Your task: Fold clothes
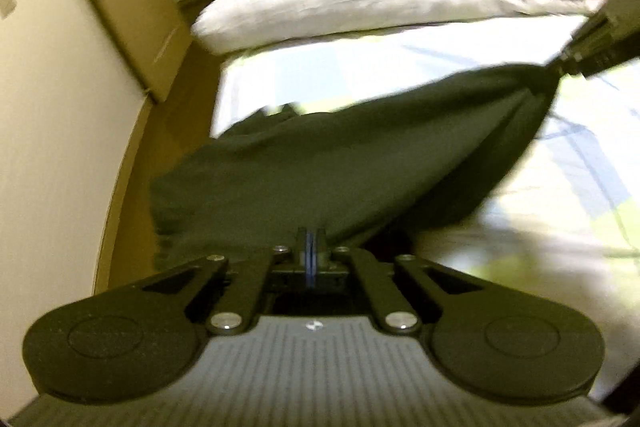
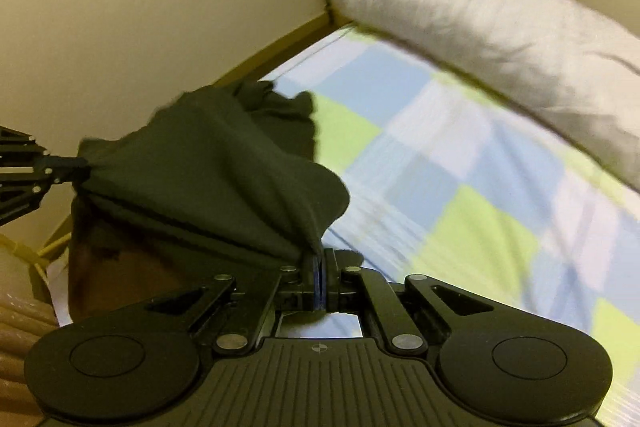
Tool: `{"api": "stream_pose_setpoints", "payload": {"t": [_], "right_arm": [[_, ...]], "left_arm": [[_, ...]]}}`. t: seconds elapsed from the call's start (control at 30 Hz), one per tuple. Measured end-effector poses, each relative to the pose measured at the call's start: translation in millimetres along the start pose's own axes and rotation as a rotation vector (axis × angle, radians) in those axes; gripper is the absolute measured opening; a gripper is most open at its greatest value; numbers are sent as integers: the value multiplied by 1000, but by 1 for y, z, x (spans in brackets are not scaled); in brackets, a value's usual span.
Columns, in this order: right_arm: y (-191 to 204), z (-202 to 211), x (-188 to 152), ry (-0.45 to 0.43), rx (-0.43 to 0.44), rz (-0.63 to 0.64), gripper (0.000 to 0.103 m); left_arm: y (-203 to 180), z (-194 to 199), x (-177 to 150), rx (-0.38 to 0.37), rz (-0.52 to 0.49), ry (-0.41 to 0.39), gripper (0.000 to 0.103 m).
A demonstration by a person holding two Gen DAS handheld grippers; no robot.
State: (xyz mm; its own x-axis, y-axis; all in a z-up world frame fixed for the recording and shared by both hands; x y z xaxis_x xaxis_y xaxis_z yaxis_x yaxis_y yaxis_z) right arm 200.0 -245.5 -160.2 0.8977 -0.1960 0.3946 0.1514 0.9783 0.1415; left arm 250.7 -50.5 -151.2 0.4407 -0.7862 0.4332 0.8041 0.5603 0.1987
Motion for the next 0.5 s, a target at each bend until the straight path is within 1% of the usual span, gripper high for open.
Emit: {"api": "stream_pose_setpoints", "payload": {"t": [0.1, 0.17, 0.23, 0.3, 0.4, 0.43, 0.47, 0.5], "right_arm": [[-32, 36, -38, -13, -31, -15, 0], [-60, 58, -73, -11, -61, -47, 0], [-90, 81, -109, -8, -97, -86, 0], [-130, 106, -149, 0, -149, -143, 0], [-194, 141, -211, 27, -258, -227, 0], [-218, 151, -232, 46, -292, -262, 0], [-240, 159, -251, 71, -310, -302, 0], [-257, 165, -271, 103, -315, -346, 0]], "left_arm": [[-66, 26, 4, -52, -35, -12, 0], [-119, 42, 9, -110, -65, -22, 0], [-180, 55, 15, -185, -103, -30, 0], [-246, 64, 22, -267, -145, -34, 0], [-342, 70, 32, -440, -190, -17, 0], [-368, 71, 34, -478, -212, -3, 2], [-387, 70, 35, -501, -232, 6, 5], [-405, 70, 37, -524, -251, 16, 12]]}}
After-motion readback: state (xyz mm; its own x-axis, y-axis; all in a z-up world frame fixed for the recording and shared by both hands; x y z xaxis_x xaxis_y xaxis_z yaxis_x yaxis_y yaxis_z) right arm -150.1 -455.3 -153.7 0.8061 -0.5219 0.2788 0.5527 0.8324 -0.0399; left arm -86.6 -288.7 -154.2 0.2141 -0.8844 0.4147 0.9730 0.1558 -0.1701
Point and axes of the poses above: each gripper's, at about its wrist camera, not at the fingertips, and z roughly against the way its jaws point, y to its left, x to its top, the point moved 10 cm from there along -z, roughly the way its jaws point, and after that the axes turned 10 degrees about y, right-handed, at the moved point
